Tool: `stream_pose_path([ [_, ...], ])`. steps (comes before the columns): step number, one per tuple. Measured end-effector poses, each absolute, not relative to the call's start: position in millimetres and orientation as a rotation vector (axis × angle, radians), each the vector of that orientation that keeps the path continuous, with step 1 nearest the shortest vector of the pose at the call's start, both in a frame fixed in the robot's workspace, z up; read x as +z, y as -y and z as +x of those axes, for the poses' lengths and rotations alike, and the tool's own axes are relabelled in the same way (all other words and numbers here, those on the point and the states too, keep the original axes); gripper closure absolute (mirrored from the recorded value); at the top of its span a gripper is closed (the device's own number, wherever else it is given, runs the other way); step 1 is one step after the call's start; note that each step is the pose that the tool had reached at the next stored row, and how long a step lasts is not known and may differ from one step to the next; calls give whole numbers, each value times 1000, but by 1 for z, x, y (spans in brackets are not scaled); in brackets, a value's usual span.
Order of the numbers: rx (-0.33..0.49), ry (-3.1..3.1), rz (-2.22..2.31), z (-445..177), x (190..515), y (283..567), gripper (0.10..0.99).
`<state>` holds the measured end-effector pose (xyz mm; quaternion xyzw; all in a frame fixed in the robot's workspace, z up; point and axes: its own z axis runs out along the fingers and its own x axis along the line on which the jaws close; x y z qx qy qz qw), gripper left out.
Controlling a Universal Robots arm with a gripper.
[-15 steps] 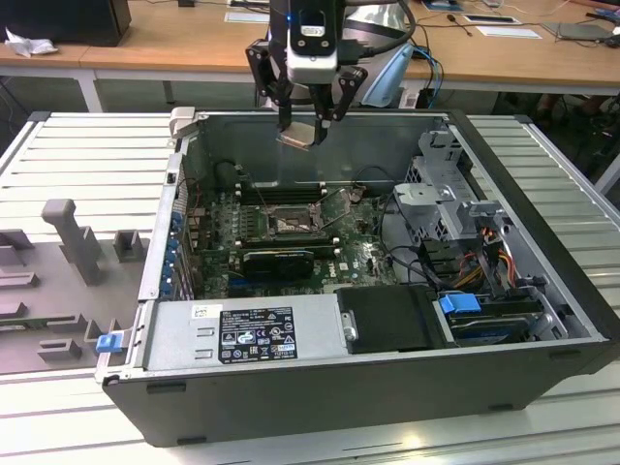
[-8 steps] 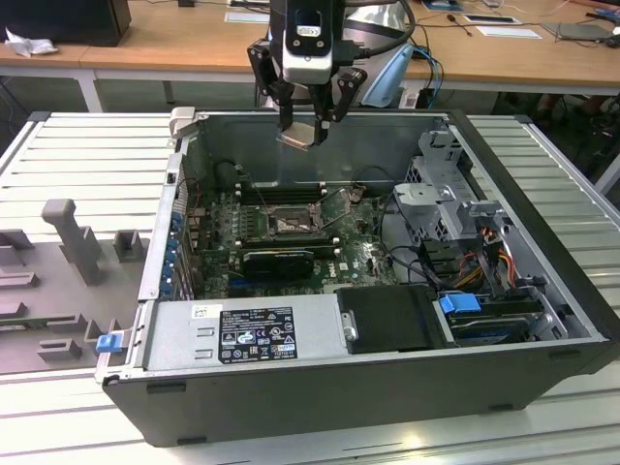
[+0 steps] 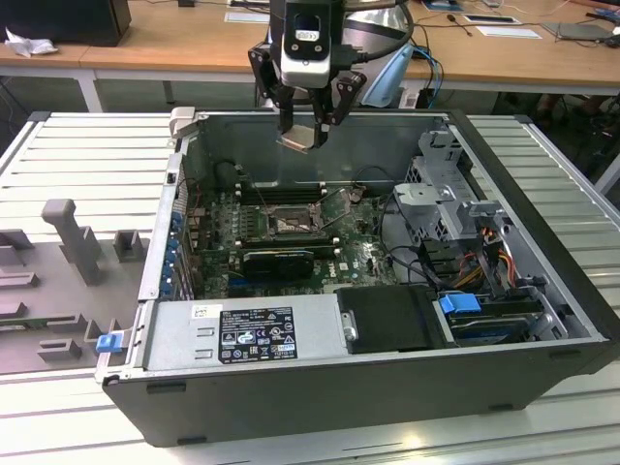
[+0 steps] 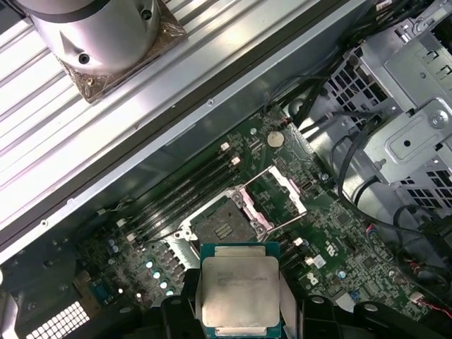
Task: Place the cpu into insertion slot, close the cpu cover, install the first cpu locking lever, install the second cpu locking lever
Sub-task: 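Place the cpu into insertion slot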
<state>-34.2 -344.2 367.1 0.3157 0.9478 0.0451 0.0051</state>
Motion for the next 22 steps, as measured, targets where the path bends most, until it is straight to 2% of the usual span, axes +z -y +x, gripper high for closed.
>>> stream_pose_path([
  [22,140,-2916,1121,-34,367,344,557],
])
